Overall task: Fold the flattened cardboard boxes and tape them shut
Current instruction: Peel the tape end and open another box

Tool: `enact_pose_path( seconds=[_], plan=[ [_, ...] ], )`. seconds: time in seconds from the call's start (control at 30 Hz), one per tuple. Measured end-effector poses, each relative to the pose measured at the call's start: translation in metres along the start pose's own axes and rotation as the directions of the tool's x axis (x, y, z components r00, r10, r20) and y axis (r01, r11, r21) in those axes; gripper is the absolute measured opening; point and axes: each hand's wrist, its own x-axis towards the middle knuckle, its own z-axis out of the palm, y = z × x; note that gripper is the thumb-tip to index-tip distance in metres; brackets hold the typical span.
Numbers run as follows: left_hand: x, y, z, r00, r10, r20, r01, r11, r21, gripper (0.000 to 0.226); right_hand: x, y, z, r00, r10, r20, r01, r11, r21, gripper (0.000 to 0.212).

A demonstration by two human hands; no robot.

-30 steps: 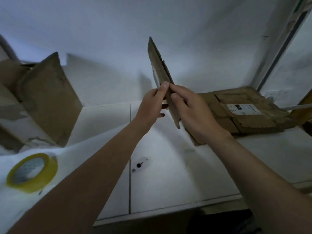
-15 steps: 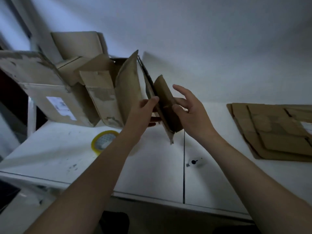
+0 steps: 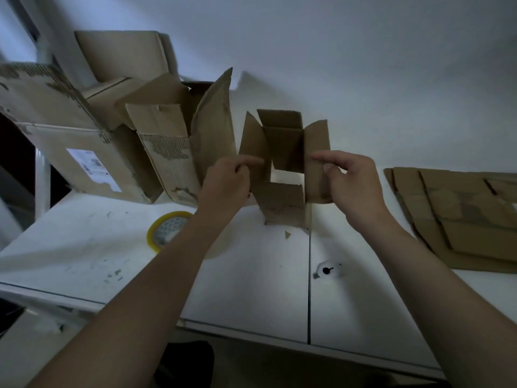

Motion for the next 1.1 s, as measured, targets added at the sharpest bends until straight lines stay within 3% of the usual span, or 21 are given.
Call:
enact_pose_path(
  seconds=[0.2,0.33,0.4,0.47,0.57,0.67,0.83,0.97,1.1],
  plan=[
    [-0.001,0.018,0.002,0.998,-0.021,-0.059,0.016,0.997,-0.069,0.032,0.019,0.004,-0.023,0.970,0.244,-0.021,-0.237,0.955,0.177,0.033],
    [-0.006,0.025,-0.002,0.995,-0.060,0.078,0.065,0.996,-0.055,0.054,0.022,0.009,-0.033,0.955,0.297,0.027,-0.296,0.933,0.205,0.035],
    [-0.010,0.025,-0.001,0.989,-0.044,0.139,0.041,0.999,0.026,0.074,0.023,0.014,-0.034,0.942,0.333,0.046,-0.335,0.917,0.217,0.036],
    [-0.010,0.023,0.002,0.992,-0.020,0.126,0.002,0.990,0.142,0.076,0.023,0.018,-0.034,0.936,0.348,0.047,-0.350,0.912,0.213,0.037],
    [-0.008,0.022,0.008,0.995,0.070,0.075,-0.092,0.930,0.357,0.065,0.021,0.023,-0.033,0.951,0.306,0.038,-0.308,0.942,0.134,0.040],
    [-0.005,0.022,0.016,0.985,0.129,0.114,-0.171,0.818,0.549,0.072,0.019,0.024,-0.033,0.968,0.250,0.035,-0.252,0.967,0.046,0.042],
    [0.012,0.025,0.019,0.975,0.103,0.195,-0.209,0.716,0.666,0.095,0.016,0.023,-0.037,0.984,0.173,0.050,-0.170,0.984,-0.050,0.045],
    [0.041,0.041,0.012,0.928,0.021,0.372,-0.279,0.701,0.656,0.124,0.015,0.019,-0.040,0.992,0.111,0.066,-0.105,0.990,-0.095,0.042],
    [0.077,0.056,0.006,0.856,-0.031,0.516,-0.424,0.528,0.736,0.139,0.017,0.019,-0.043,0.991,0.086,0.098,-0.074,0.990,-0.122,0.046]
  ],
)
